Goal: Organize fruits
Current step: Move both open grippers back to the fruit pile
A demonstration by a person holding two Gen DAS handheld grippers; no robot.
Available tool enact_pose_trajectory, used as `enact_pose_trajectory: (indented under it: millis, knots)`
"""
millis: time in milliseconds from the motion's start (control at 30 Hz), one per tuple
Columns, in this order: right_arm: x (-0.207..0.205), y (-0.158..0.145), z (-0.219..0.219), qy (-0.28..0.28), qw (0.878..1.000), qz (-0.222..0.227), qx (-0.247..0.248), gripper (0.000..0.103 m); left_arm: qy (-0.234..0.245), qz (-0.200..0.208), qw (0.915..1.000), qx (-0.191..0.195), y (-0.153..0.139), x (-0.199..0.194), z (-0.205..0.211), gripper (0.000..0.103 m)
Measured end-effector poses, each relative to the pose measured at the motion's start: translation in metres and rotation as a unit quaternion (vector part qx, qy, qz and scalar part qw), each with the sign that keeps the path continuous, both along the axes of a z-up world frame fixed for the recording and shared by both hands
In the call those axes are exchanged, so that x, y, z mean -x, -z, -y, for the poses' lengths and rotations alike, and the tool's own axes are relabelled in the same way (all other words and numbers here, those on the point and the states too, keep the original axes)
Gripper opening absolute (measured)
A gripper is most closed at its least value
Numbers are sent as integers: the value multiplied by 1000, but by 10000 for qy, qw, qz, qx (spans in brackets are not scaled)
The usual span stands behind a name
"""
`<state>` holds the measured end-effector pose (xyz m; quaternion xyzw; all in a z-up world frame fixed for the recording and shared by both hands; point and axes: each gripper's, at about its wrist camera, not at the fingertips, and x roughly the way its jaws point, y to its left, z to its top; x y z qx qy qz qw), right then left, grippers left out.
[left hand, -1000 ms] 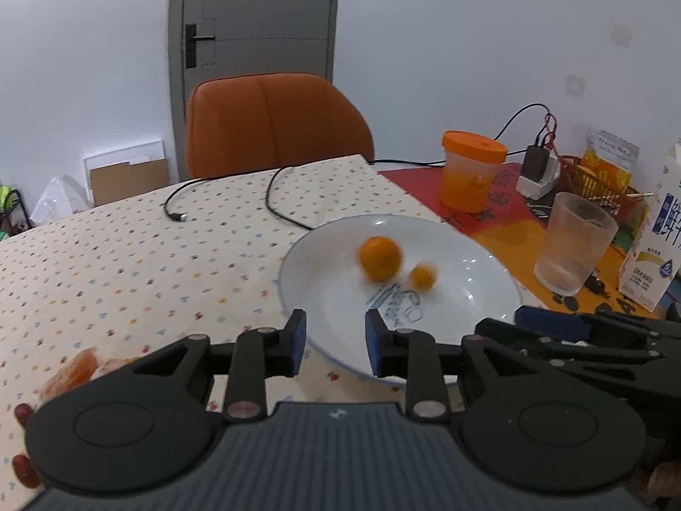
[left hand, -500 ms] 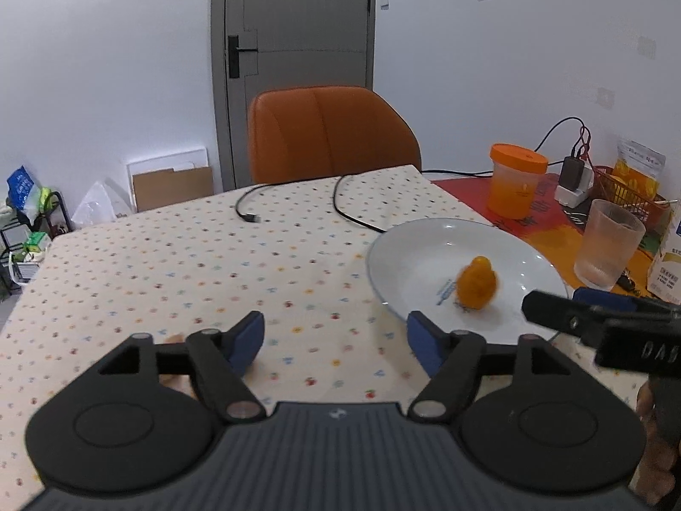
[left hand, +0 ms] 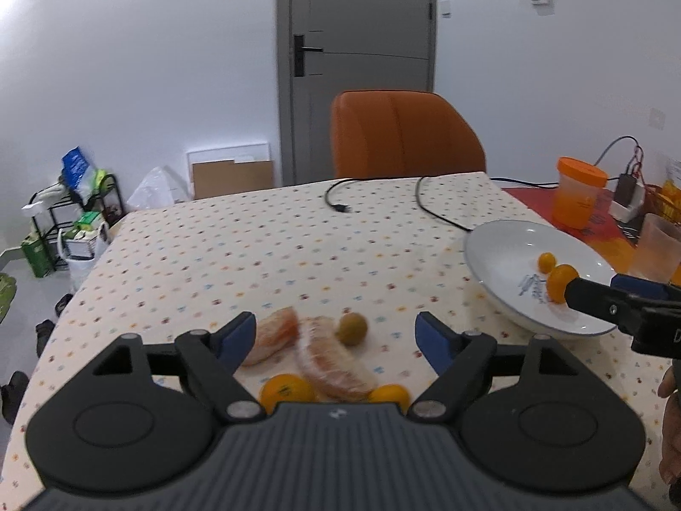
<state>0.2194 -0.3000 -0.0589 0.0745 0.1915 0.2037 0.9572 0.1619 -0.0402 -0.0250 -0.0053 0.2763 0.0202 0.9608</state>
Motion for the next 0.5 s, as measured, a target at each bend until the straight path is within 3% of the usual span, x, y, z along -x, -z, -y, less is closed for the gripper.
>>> enact_pose_trajectory:
  millis: [500]
  knots:
    - [-3, 2, -48, -721, 9968, -156, 292, 103, -618, -98, 9975, 332, 12, 18, -48, 81]
